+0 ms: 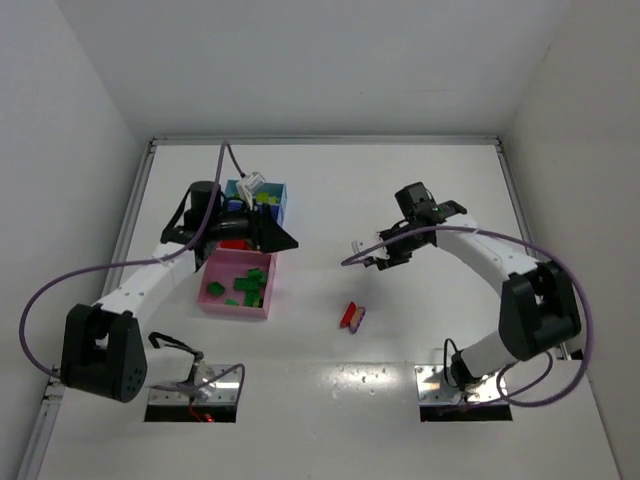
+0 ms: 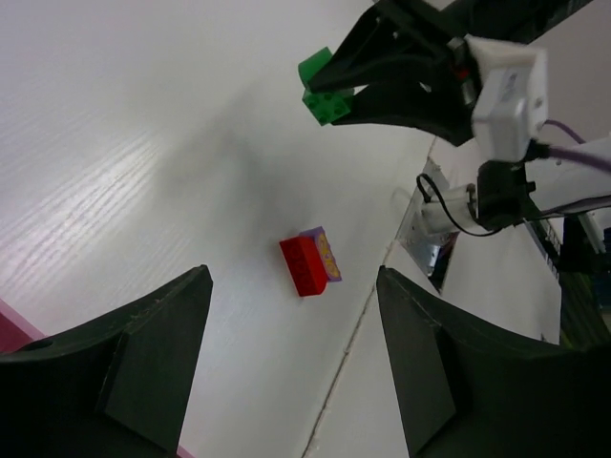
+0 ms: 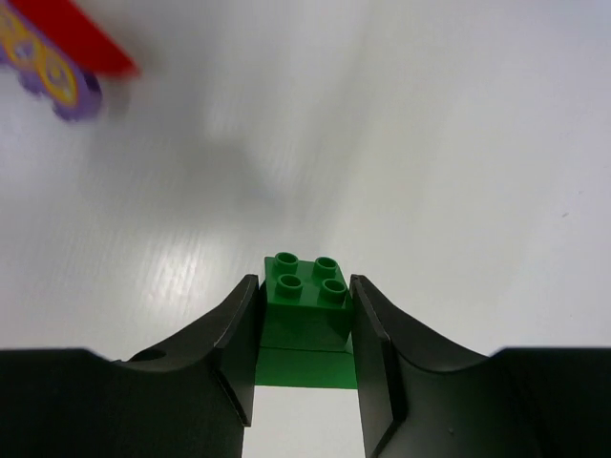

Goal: Sort the legos into containers by color

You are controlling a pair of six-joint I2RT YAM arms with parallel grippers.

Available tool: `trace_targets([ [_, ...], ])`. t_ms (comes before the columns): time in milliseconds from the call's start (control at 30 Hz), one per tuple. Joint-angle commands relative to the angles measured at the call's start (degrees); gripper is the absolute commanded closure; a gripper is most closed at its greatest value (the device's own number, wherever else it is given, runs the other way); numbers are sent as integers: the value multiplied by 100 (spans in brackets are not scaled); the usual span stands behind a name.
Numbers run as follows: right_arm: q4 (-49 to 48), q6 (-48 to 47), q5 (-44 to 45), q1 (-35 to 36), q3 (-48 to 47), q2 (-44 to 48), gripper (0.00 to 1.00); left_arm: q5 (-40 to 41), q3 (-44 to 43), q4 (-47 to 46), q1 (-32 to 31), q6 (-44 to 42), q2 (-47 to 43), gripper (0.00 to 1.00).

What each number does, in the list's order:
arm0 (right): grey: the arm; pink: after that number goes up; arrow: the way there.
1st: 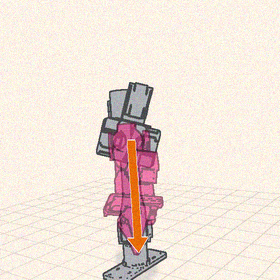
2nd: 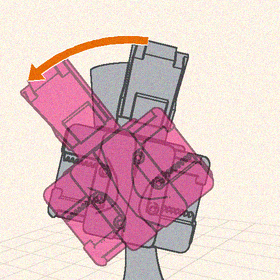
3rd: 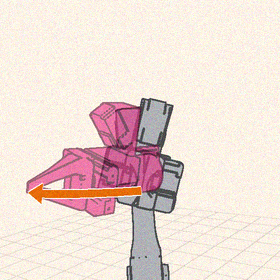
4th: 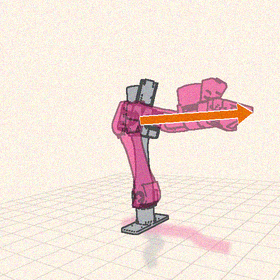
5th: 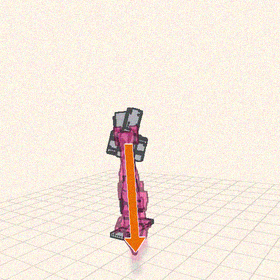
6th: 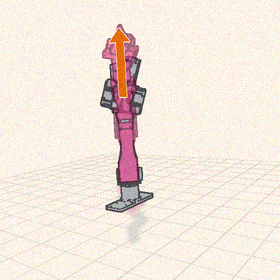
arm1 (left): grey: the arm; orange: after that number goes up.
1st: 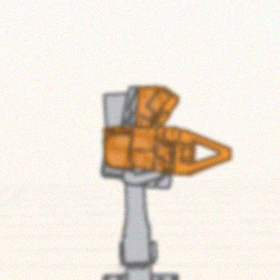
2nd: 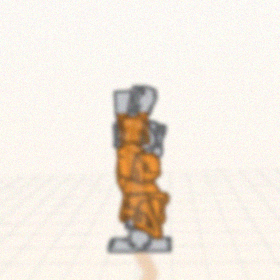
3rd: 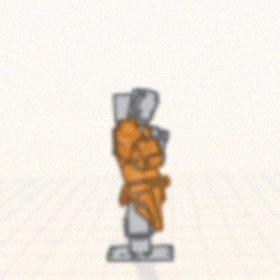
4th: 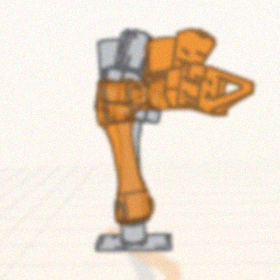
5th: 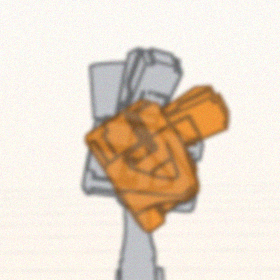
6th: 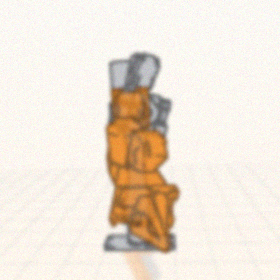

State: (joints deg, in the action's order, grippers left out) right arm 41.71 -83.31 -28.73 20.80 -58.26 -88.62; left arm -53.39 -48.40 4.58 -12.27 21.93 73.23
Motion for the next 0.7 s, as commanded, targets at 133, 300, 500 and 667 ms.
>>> trace_targets([
  [133,-1590,5187,-1626,170,-361,969,83,-418,1086,-2143,-11,1426,-977,21],
  [300,-3717,9980,-1996,170,-739,566,91,-436,939,-2840,-74,1946,-1101,21],
  [500,-5086,13013,-1058,223,-687,91,92,1062,384,-1382,-363,769,-1434,21],
  [667,-4479,13463,59,487,-1267,-208,92,1875,384,-1223,-538,716,-1382,21],
])
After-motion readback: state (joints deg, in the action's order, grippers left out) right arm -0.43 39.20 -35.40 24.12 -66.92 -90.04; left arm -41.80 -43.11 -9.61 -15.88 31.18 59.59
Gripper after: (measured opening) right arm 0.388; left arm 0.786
